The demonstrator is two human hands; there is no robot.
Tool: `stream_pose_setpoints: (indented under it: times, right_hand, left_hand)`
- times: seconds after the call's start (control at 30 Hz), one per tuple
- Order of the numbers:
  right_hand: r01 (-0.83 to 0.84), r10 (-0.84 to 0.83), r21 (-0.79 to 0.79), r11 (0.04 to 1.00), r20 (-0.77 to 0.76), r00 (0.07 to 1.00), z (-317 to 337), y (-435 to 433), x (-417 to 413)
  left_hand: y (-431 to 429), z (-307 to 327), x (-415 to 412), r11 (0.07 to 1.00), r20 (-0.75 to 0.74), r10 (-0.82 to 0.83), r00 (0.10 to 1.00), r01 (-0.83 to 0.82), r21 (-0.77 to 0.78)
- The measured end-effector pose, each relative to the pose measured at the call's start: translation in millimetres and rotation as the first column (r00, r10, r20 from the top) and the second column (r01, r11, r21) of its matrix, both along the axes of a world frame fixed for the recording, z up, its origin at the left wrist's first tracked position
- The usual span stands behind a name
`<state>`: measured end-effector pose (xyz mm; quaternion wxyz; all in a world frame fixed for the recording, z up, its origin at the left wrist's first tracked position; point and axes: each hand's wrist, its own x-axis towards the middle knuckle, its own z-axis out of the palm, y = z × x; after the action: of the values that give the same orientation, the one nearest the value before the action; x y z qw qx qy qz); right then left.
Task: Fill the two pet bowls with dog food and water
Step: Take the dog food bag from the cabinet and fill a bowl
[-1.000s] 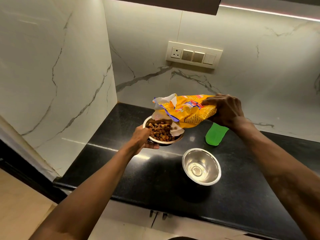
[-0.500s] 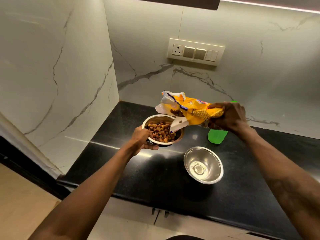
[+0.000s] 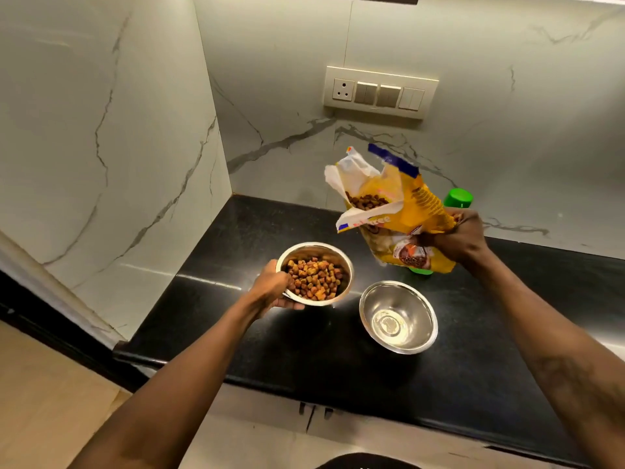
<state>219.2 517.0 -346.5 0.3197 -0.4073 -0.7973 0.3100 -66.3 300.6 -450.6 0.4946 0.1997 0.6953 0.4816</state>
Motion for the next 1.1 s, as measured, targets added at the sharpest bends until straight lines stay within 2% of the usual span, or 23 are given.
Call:
stream_pose_setpoints:
  times: [0.1,0.27,0.5,0.57,0.6,0.67,0.73,0.77,0.8,0.87,0.9,0.93,1.03,1.1]
  right_hand:
    - [0.042,-0.053,-0.118,0.992,-0.092,0.994,-9.0,0.4,0.0]
    - [0.040,-0.097,-0.243,0.969,-0.228,0.969,-13.1,-3.1,-7.6]
    - [0.001,-0.164,-0.393,0.920,-0.383,0.909,-22.4,0.6,-9.8]
    - [-0.023,-0.173,-0.428,0.903,-0.413,0.894,-23.4,-0.4,-12.4]
    - [-0.038,-0.170,-0.436,0.899,-0.428,0.888,-24.3,-0.5,-13.5]
    - [-0.075,-0.160,-0.457,0.886,-0.455,0.876,-24.5,-3.2,-16.1]
    - [-0.119,-0.137,-0.472,0.873,-0.473,0.870,-25.2,-6.2,-19.5]
    - [-0.140,-0.123,-0.475,0.869,-0.481,0.868,-25.9,-7.5,-21.5]
    - [-0.161,-0.111,-0.477,0.864,-0.492,0.863,-25.9,-9.0,-23.0]
    - [-0.215,-0.079,-0.474,0.854,-0.527,0.846,-26.9,-11.2,-25.9]
    - [-0.239,-0.064,-0.472,0.849,-0.540,0.839,-28.0,-12.0,-27.5]
    - [-0.255,-0.056,-0.475,0.842,-0.547,0.835,-28.8,-12.0,-29.2]
    - [-0.293,-0.030,-0.490,0.821,-0.550,0.835,-30.7,-11.2,-34.1]
    - [-0.301,-0.030,-0.505,0.809,-0.546,0.837,-31.9,-9.9,-37.0]
  left_hand:
    - [-0.9,-18.2,3.9,0.999,0.036,0.034,0.999,-0.033,-0.036]
    - [-4.2,-41.8,6.6,0.997,0.013,0.035,0.999,-0.034,-0.073]
    - [-5.8,-45.0,1.8,0.983,-0.101,0.015,0.995,-0.033,-0.180]
    - [-6.3,-39.7,-4.7,0.957,-0.177,-0.070,0.982,0.015,-0.290]
    - [-5.1,-36.8,-10.0,0.938,-0.274,-0.133,0.952,0.032,-0.344]
    - [0.8,-27.0,-19.3,0.927,-0.520,-0.233,0.822,0.026,-0.374]
    - [11.6,-10.3,-19.3,0.972,-0.646,-0.173,0.744,0.022,-0.235]
    - [19.3,1.2,-16.2,0.991,-0.641,-0.117,0.758,0.048,-0.124]
    - [28.5,13.8,-13.2,0.996,-0.570,-0.076,0.818,0.090,-0.004]
    - [48.2,41.2,-4.2,0.962,-0.264,-0.115,0.958,0.173,0.209]
    - [57.5,53.3,-0.3,0.935,-0.156,-0.171,0.973,0.210,0.287]
    - [67.5,64.4,2.4,0.909,-0.113,-0.218,0.969,0.244,0.337]
    - [93.0,92.1,7.5,0.829,-0.118,-0.315,0.942,0.333,0.449]
    - [108.2,105.6,7.8,0.833,-0.115,-0.270,0.956,0.292,0.471]
